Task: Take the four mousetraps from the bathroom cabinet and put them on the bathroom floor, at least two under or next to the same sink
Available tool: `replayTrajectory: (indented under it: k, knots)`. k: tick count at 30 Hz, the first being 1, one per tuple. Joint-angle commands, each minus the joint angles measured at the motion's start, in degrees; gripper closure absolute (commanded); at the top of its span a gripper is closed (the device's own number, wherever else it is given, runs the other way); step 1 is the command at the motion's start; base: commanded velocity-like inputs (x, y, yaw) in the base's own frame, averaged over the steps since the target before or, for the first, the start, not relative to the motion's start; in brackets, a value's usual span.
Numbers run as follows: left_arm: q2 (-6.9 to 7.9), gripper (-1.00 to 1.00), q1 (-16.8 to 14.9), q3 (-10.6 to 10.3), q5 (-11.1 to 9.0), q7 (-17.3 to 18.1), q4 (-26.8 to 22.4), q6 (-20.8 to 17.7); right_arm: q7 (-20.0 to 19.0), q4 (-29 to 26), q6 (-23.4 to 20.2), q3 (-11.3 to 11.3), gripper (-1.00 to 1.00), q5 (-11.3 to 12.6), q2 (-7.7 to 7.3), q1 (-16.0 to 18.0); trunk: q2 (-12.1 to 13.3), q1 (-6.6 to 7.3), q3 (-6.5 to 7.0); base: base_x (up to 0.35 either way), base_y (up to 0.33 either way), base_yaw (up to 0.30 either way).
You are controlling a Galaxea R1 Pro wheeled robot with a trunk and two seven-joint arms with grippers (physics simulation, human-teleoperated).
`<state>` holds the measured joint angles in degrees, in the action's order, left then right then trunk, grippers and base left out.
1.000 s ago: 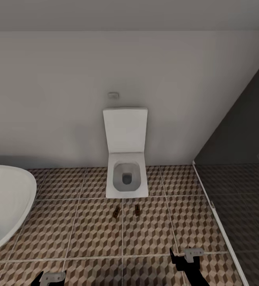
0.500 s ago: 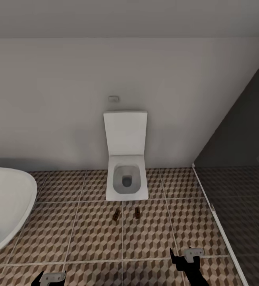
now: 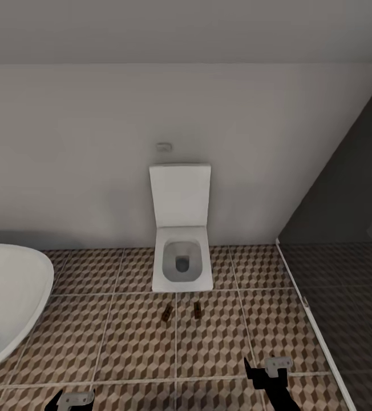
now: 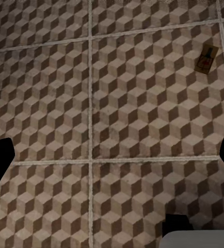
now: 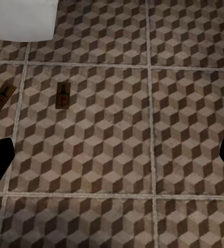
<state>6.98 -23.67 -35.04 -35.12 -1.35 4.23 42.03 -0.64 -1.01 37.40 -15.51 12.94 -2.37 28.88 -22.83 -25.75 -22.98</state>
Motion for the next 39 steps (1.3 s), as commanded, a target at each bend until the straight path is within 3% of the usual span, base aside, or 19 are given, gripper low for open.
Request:
replayTrajectory:
  k: [1,39]
  knots:
    - [-0.03,-1.0,-0.06,-0.45,-0.13,-0.14,0.16,0.24,-0.07,0.04,0.16,-0.49,-1.0,0.54,-0.01,0.03,-0.09,-0.03,0.01,0.0,0.0,0.0]
    - [-0.65,-1.0,-0.05,-0.46,-0.13,-0.14,0.25,0.07,-0.07,0.04,0.13,-0.48,-1.0,0.53,-0.01,0.03,-0.09,-0.03,3.46,0.0,0.0,0.0]
